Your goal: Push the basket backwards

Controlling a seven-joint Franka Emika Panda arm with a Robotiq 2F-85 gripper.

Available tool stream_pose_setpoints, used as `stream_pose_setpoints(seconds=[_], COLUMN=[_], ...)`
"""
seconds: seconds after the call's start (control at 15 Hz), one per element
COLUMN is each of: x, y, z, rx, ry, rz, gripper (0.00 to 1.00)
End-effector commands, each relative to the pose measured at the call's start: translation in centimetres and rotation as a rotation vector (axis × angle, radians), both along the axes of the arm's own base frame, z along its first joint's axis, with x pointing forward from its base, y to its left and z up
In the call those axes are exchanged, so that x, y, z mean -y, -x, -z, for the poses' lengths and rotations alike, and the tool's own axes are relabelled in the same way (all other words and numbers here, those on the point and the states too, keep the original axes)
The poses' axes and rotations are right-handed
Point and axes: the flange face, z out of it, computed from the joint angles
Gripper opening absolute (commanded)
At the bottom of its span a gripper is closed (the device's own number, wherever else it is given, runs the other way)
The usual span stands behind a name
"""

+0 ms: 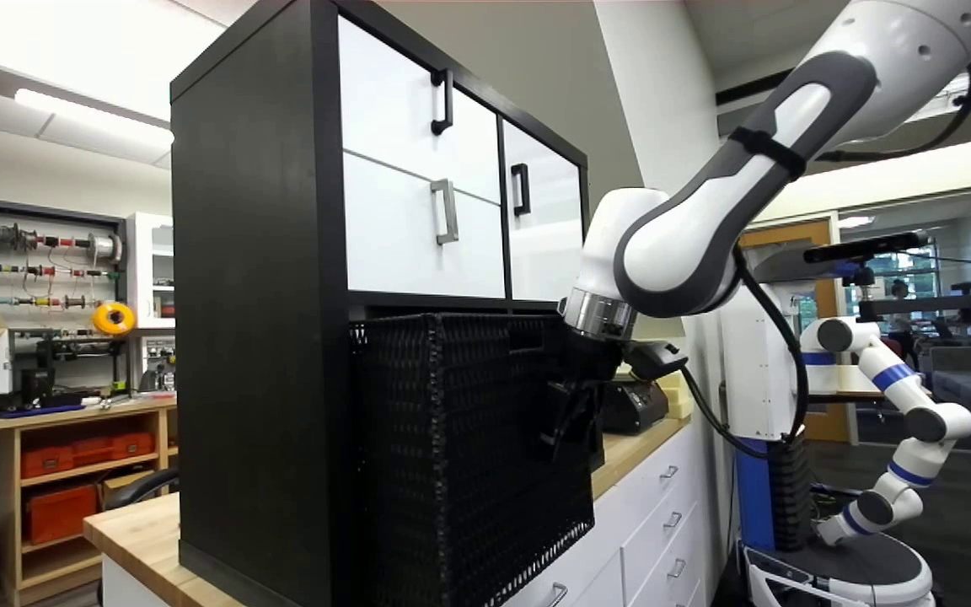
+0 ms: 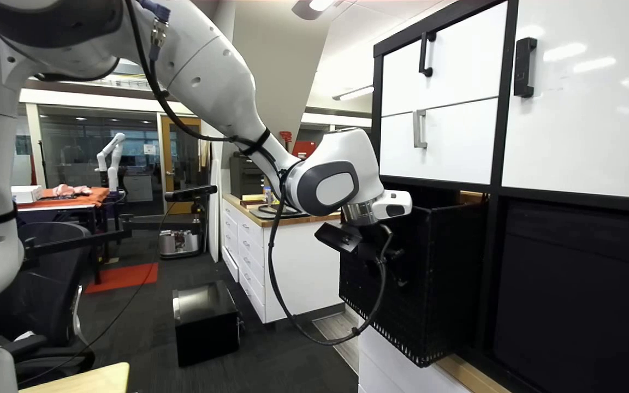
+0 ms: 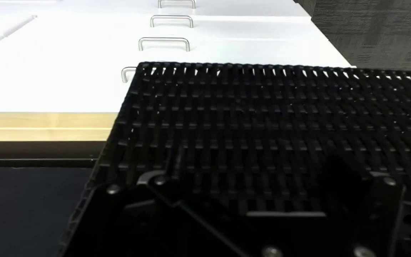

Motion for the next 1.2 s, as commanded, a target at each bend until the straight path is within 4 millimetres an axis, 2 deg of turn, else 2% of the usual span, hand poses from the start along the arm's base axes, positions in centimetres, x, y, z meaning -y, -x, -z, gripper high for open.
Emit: stream_pose_setpoints(seconds=[0.0, 0.33, 0.67, 0.93, 1.13], x=[-0.5, -1.4, -2.0, -2.6, -2.6], y=[-3.7, -6.7, -8.9, -9.8, -9.5], z=[0.3, 0.3, 0.2, -0.4, -0.4], rx=[0.032, 0.057, 0.085, 0.112, 0.111], ry=[-0.009, -0.01, 0.004, 0.004, 0.006], rz=[0.026, 0.015, -0.003, -0.018, -0.024], gripper=[1.0, 1.0, 1.0, 1.0, 1.0])
